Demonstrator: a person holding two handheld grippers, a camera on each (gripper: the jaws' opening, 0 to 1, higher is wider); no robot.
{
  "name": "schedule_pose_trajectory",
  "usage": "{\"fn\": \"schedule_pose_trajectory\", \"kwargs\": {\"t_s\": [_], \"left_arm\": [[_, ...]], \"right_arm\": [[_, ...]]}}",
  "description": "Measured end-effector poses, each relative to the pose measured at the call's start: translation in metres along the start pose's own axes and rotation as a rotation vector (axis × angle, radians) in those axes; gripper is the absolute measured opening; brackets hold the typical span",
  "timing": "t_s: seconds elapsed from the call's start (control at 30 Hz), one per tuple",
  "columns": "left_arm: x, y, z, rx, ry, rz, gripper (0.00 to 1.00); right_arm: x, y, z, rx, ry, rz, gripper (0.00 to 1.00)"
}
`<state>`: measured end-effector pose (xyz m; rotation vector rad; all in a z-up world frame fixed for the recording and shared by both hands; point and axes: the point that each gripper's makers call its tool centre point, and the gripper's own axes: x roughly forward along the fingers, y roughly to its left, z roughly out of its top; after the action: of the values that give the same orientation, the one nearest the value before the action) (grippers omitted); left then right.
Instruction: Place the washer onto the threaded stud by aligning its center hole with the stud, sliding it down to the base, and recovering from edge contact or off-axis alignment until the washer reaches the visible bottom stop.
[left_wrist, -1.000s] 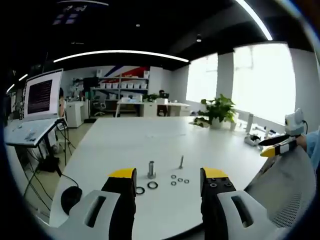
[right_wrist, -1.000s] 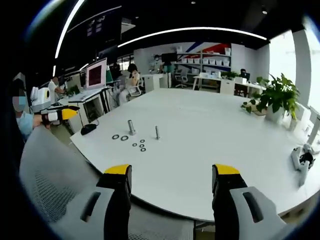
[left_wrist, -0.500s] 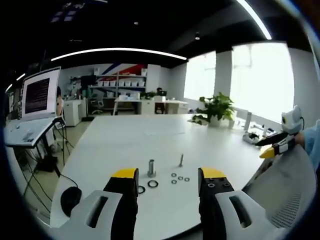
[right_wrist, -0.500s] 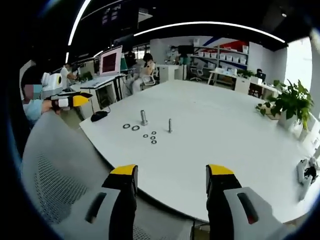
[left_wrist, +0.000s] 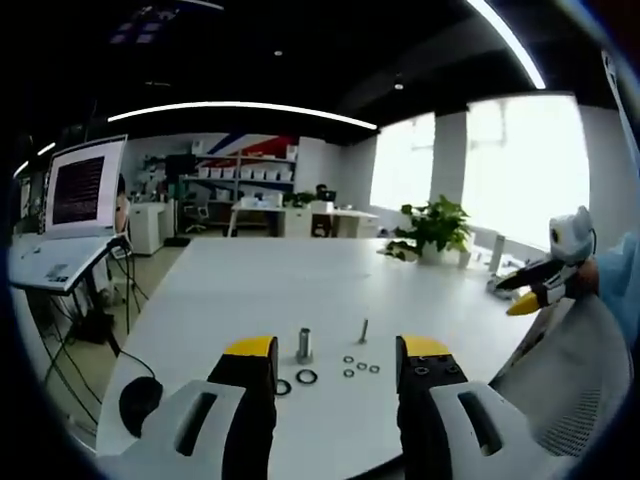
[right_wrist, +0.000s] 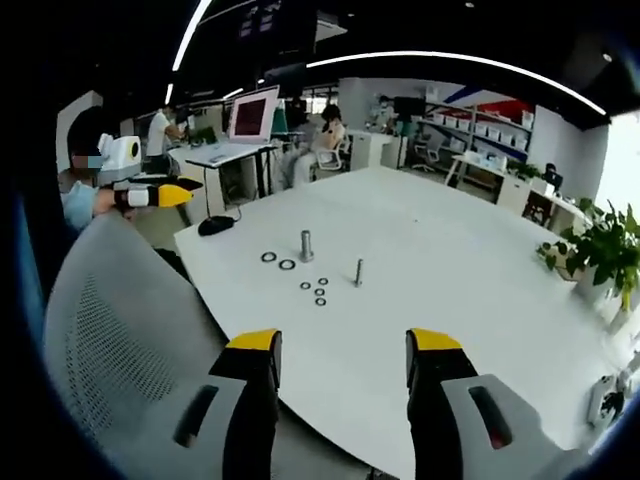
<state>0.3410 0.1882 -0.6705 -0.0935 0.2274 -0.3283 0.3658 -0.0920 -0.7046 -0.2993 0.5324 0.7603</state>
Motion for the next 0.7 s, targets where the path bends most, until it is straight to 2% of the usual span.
{"fn": "schedule_pose_trajectory", "kwargs": {"t_s": [0.2,0.33,0.43,0.7], "left_arm": [[0.001,-0.002,-0.001,-0.001,0.008,-0.013,0.43],[0.000,0.002,0.001,0.001,-0.008,0.009,0.47],[0.000,0.000,-0.002,-0.005,0.008,-0.003,0.44],[0.000,0.000,-0.003,-0.010,0.012,0.001,0.43]], "right_arm": [[-0.001,-0.006,-0.005,0.025,0.002,-0.012,0.52],[-0.001,-0.008,-0.011,0.040,0.018,-0.022,0.52],[0.000,-0.009,-0.012,0.046,0.020,-0.021,0.52],[0.001,-0.004,-0.023,0.051,0.070,-0.002,0.52]]}}
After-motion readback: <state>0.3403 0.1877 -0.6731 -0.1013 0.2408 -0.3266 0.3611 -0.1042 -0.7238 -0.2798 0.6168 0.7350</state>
